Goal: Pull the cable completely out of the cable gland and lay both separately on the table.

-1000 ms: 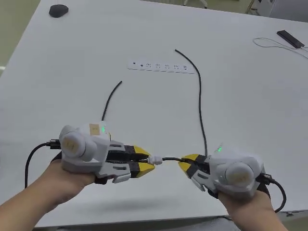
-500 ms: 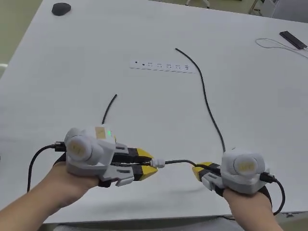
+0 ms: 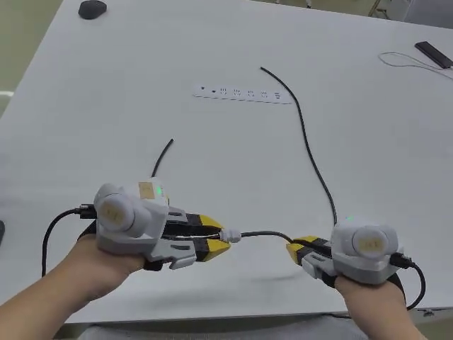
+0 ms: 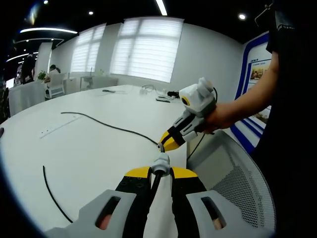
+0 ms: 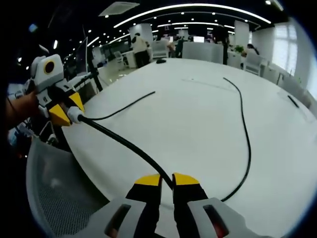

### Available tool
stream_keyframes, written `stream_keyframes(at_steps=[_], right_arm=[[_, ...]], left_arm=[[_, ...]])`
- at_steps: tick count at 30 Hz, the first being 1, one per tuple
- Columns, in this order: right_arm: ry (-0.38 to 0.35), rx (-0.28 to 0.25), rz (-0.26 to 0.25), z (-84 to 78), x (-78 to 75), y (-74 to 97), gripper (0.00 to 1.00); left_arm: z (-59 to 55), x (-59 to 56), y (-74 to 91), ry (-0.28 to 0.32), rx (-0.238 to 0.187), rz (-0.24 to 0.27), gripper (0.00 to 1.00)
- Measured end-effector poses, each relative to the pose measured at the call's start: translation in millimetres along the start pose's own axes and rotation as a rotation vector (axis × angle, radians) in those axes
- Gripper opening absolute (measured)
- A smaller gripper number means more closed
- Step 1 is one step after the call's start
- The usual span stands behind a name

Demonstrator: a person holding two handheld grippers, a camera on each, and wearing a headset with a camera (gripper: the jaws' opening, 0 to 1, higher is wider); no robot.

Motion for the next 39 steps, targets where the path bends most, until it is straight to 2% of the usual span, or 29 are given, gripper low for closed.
stream_keyframes(at_steps=[2,3,5,8,9,11,12,13,18,22,24,30,35,39], right_arm=[[0.022,0.010,0.011,-0.8,1.8,1.3,0.04],[0.055,0.030,0.004,-2.4,0.4,3.0,0.04],[0.123,0.036,-0.003,-1.2,-1.4,4.7,0.08],[0.144,0.034,0.010,5.3,4.5,9.6,0.13],[0.158,0.028,0.031,10.4,9.7,11.6,0.15],[0.185,0.053,0.072,16.8,21.8,15.4,0.22],[0.211,0.051,0.083,22.5,27.0,17.2,0.24],[0.261,0.024,0.105,34.3,35.9,18.7,0.25],[0.348,-0.012,0.188,58.8,70.8,15.7,0.24],[0.482,-0.024,0.232,65.2,89.9,7.0,0.22],[0.513,-0.025,0.244,65.2,96.0,3.5,0.19],[0.566,-0.013,0.266,62.6,102.6,-0.7,0.10],[0.586,-0.033,0.268,66.2,104.0,-0.4,0.05],[0.596,-0.028,0.275,64.0,105.4,1.1,0.04]], left_arm=[[0.1,2.1,0.4,0.006,-0.005,0.003,0.15],[-1.1,2.9,0.4,0.008,-0.001,0.004,0.15],[-2.4,3.3,0.9,0.013,0.005,0.006,0.15],[-1.9,2.6,1.4,0.012,0.004,0.002,0.15],[-2.3,2.5,1.4,0.012,0.006,0.001,0.15],[-3.0,2.8,1.5,0.015,0.009,0.001,0.15],[-3.5,2.4,1.6,0.025,0.010,0.002,0.15],[-3.6,2.3,1.6,0.025,0.009,0.001,0.15],[-3.4,0.9,1.5,0.027,0.011,-0.004,0.15],[0.5,0.5,2.2,0.036,-0.001,-0.006,0.15],[1.3,0.4,2.3,0.038,-0.001,-0.005,0.15],[-0.2,-0.1,2.1,0.047,0.007,0.005,0.15],[-1.2,-2.5,1.2,0.050,0.009,0.009,0.15],[-1.0,-4.8,1.5,0.047,0.012,0.012,0.15]])
Point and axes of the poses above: the centre of the closed fingertips' face, and the gripper's own axes: y roughly backward along the fingers, x roughly to its left, z roughly out of its top, the point moved 1 cm from there along y, roughly backward along the fingers, and after that the axes turned 10 degrees about -x, right-handed, at the moved point
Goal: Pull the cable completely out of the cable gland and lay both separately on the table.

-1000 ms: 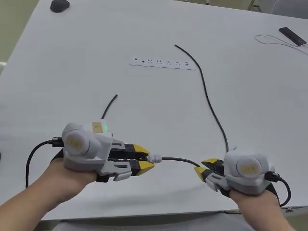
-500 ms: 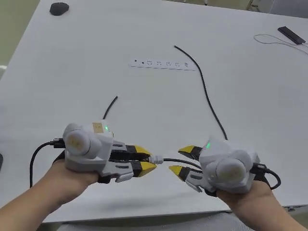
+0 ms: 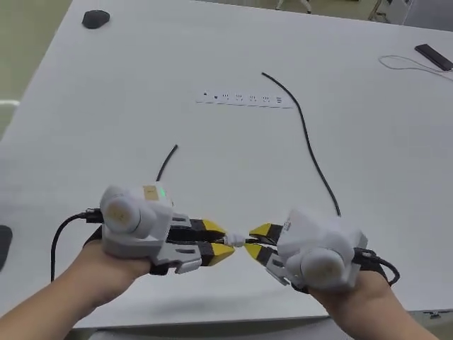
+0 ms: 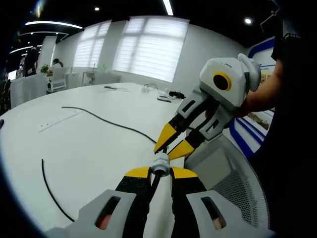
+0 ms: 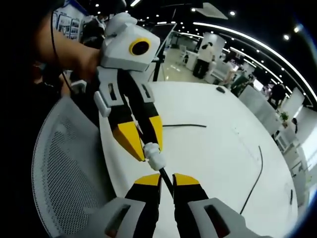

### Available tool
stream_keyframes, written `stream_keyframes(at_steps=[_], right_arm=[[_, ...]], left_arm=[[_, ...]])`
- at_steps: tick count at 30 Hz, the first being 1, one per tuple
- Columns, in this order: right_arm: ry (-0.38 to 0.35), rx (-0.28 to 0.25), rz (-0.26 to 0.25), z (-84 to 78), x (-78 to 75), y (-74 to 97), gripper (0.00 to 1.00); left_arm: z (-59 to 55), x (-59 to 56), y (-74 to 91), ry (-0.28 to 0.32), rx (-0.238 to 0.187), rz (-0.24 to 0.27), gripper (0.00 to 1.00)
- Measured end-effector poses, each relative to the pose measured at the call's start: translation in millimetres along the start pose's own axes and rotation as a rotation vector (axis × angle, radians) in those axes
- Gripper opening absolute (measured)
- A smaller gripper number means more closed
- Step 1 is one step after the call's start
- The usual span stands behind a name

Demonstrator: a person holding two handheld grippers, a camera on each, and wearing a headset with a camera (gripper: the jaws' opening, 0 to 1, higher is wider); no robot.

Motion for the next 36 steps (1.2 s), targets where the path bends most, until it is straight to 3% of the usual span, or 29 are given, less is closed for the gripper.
stream_keyframes(at_steps=[8,20,25,36], right_arm=[[0.033,0.007,-0.006,-2.8,3.9,2.2,0.01],[-0.083,0.002,-0.068,-14.0,-5.4,13.3,0.00],[-0.155,0.013,-0.102,-28.7,-12.6,18.2,0.00],[-0.428,0.060,-0.204,-82.9,-34.9,28.7,0.00]], left_arm=[[-1.6,-3.4,-0.3,-0.012,0.012,-0.002,0.15],[4.5,-8.1,-7.2,-0.016,0.001,0.001,0.15],[6.6,-8.2,-5.9,-0.010,-0.002,0.004,0.15],[9.5,-8.7,-1.6,-0.011,-0.017,0.029,0.15]])
Point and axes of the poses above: the centre of the closed fingertips' face, and the gripper's own axes: y roughly backward along the fingers, x roughly to its left, z roughly out of its top, the point moved 1 cm from there along y, roughly backward along the fingers, and after that the axes turned 10 degrees about -x, right-handed, at the moved point
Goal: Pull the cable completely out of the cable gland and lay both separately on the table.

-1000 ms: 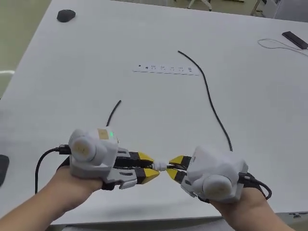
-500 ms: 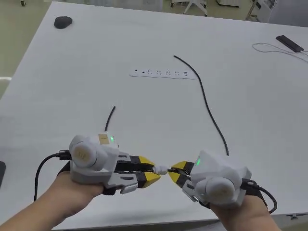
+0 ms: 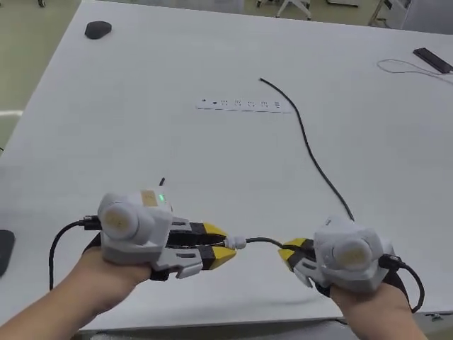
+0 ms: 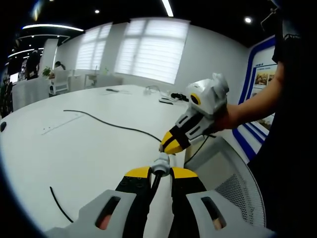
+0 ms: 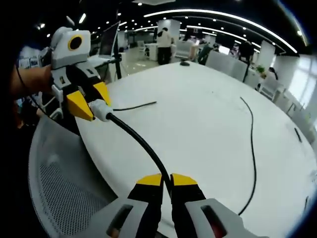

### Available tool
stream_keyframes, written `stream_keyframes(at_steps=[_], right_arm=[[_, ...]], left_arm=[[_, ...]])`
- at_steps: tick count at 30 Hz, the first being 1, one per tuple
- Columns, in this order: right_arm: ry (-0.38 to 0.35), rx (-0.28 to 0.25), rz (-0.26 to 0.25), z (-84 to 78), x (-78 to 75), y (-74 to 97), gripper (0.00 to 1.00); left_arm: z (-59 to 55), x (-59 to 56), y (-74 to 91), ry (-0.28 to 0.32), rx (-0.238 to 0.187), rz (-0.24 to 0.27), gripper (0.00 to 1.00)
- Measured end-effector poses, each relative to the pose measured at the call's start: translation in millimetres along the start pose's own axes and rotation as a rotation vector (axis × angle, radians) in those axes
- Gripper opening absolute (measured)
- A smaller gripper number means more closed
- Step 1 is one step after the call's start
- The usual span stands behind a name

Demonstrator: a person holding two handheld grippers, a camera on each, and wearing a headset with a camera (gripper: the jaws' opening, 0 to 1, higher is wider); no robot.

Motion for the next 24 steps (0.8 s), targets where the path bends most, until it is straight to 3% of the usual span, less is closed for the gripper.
stream_keyframes(at_steps=[6,8,24], right_arm=[[-0.288,0.051,-0.040,-31.4,-15.3,-1.6,0.00],[-0.337,0.056,-0.050,-38.1,-18.3,-2.6,0.00],[-0.201,0.017,-0.021,-26.5,-10.4,2.1,0.03]], left_arm=[[1.9,0.7,1.6,0.006,-0.014,0.016,0.15],[1.4,0.4,0.6,0.006,-0.011,0.016,0.15],[4.1,8.0,6.6,-0.010,-0.006,0.026,0.15]])
Point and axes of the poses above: the centre of the closed fingertips' face, and the gripper's own axes: y roughly backward along the fingers, x roughly to its left, z roughly out of its top, the point moved 1 cm from there along y, roughly backward along the fingers, and after that the axes turned 10 degrees about -x, right-handed, at the moved point
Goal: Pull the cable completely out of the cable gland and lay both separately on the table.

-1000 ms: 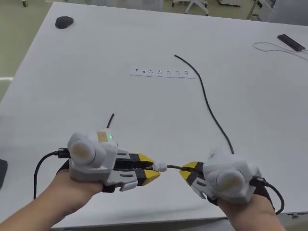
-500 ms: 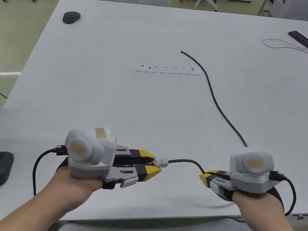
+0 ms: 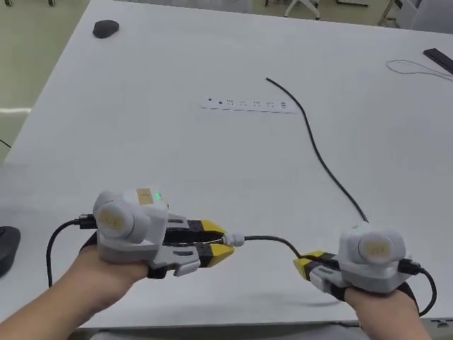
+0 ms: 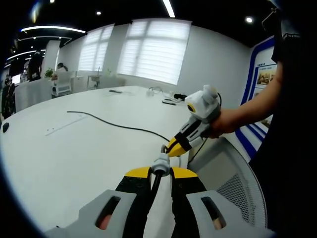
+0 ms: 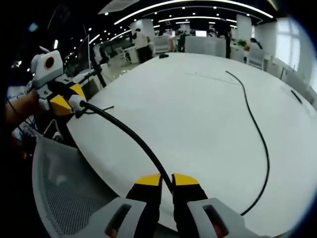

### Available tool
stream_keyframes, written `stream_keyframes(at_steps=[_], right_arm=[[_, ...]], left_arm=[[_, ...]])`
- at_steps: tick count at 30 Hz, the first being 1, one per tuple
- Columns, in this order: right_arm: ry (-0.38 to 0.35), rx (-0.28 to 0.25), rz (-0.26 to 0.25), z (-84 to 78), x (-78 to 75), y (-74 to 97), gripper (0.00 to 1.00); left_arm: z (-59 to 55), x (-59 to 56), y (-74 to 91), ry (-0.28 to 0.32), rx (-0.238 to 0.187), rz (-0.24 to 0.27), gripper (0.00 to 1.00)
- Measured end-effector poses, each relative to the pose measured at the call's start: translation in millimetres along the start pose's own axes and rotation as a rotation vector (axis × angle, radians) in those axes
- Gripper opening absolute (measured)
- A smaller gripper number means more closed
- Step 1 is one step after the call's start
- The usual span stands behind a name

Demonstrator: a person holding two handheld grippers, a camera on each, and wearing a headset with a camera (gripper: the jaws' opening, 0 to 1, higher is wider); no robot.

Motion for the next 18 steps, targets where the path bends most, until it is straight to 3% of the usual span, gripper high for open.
stream_keyframes(at_steps=[3,5,7,8,12,15,18], right_arm=[[0.050,-0.013,0.010,3.9,3.8,3.5,0.03],[0.041,-0.018,0.019,9.4,8.6,7.9,0.06],[0.049,-0.082,0.039,29.4,21.4,14.3,0.12],[0.067,-0.088,0.039,34.2,25.5,17.1,0.16],[0.232,-0.122,0.090,58.6,53.8,21.3,0.22],[0.406,-0.100,0.134,66.4,77.2,17.3,0.26],[0.444,-0.109,0.153,72.6,94.7,11.0,0.27]], left_arm=[[2.3,1.4,1.6,0.005,-0.010,0.004,0.15],[1.7,1.1,2.0,0.006,-0.009,0.002,0.15],[-0.7,0.5,3.4,-0.003,0.000,-0.005,0.15],[-1.8,-0.1,3.7,0.004,0.003,-0.008,0.15],[-6.8,-1.7,4.9,0.006,0.016,-0.023,0.15],[-9.2,-2.0,5.5,0.013,0.020,-0.030,0.15],[-9.8,-4.2,5.8,0.013,0.021,-0.046,0.15]])
Point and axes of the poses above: the centre of the closed fingertips' face, and the gripper's own axes: y roughly backward along the fingers, x roughly to its left, z roughly out of its top, the point moved 1 cm from there along y, roughly backward along the fingers, and after that the axes turned 10 degrees about -x, right-handed, at the moved point
